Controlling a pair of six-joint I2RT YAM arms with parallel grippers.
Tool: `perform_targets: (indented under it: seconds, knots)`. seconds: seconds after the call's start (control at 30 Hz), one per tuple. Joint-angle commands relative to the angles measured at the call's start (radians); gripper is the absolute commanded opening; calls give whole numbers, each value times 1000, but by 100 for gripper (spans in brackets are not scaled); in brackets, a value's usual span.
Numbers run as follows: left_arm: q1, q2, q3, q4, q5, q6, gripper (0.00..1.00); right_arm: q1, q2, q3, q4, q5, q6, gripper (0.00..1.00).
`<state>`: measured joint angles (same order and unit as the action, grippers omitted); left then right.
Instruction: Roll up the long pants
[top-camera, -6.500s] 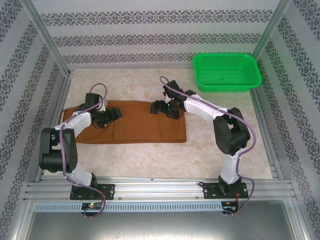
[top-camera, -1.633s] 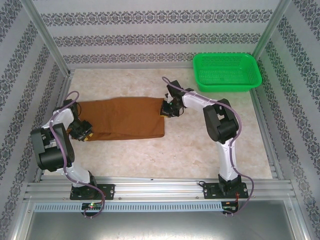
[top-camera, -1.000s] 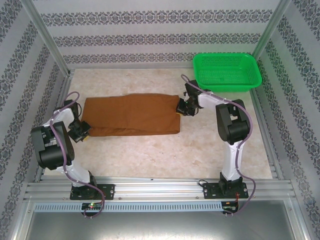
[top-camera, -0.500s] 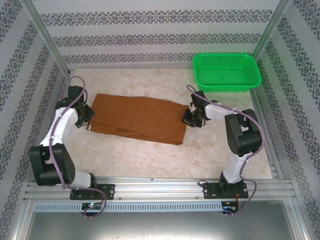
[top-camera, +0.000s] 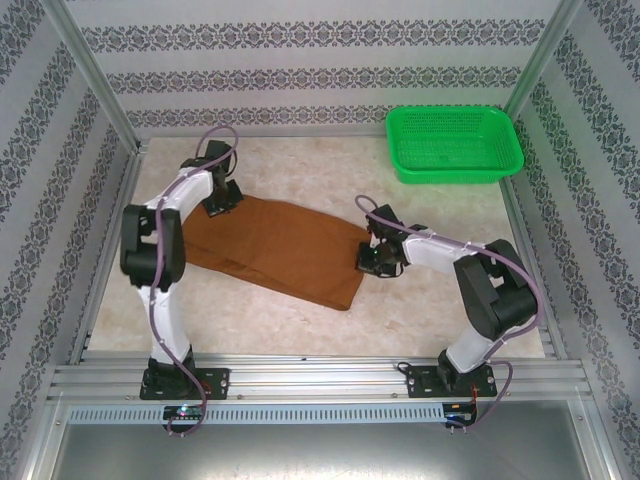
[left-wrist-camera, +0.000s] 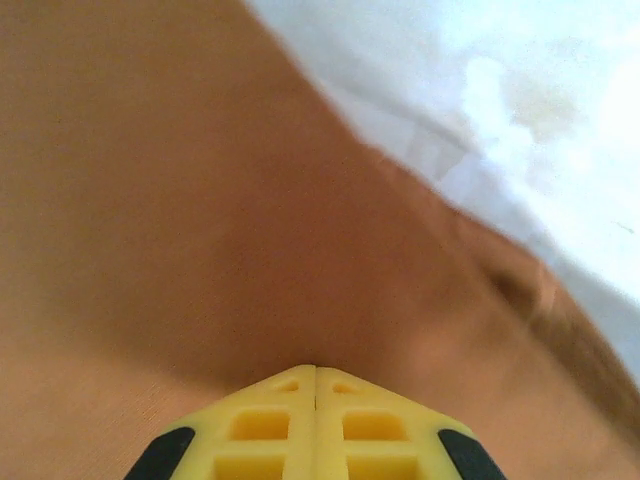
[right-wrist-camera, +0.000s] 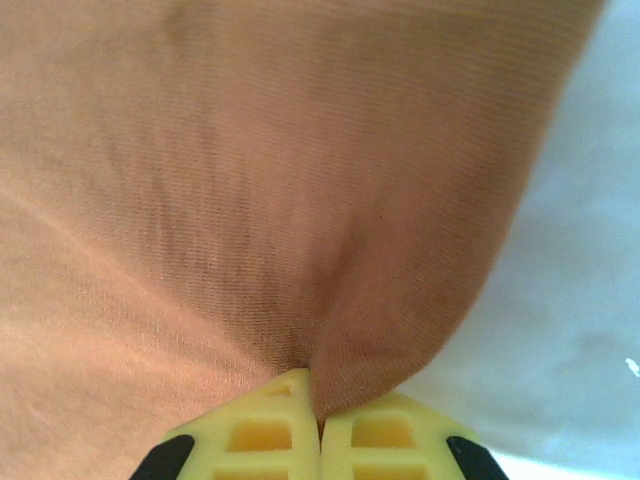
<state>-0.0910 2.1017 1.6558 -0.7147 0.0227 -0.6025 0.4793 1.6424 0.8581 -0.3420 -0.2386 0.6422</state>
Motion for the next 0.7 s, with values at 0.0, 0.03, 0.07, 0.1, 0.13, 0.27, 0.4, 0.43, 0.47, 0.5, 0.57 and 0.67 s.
perform_targets:
  seconds: [0.0,0.03,0.07,0.1,0.13,0.27,0.4,0.43,0.47,0.5,0.57,0.67]
  knots:
    - [-21,97,143,-85,29,38,0,94,-59,-36,-87,67,4,0]
    - [-27,140,190,-97,40,41,0,126,-80,-41,-97,88,3,0]
    - [-31,181,245,-119,54,42,0,156,-98,-47,-107,102,3,0]
    - [-37,214,300,-134,60,45,0,178,-114,-54,-113,111,5,0]
    - [-48,252,351,-153,65,53,0,204,-132,-58,-119,121,7,0]
    - [-90,379,547,-221,77,63,0,293,-190,-75,-128,143,10,0]
    - [-144,507,766,-280,108,67,0,364,-198,-71,-114,154,9,0]
    - [-159,538,821,-291,119,71,0,379,-187,-62,-112,157,5,0]
    - [-174,567,868,-295,127,75,0,394,-173,-49,-111,153,-1,0]
    - [-187,589,905,-299,130,73,0,406,-157,-37,-112,149,-6,0]
    - [-210,616,944,-276,164,76,0,437,-119,1,-108,143,-19,0]
    - [-233,621,949,-242,191,75,0,471,-33,66,-83,97,-50,0]
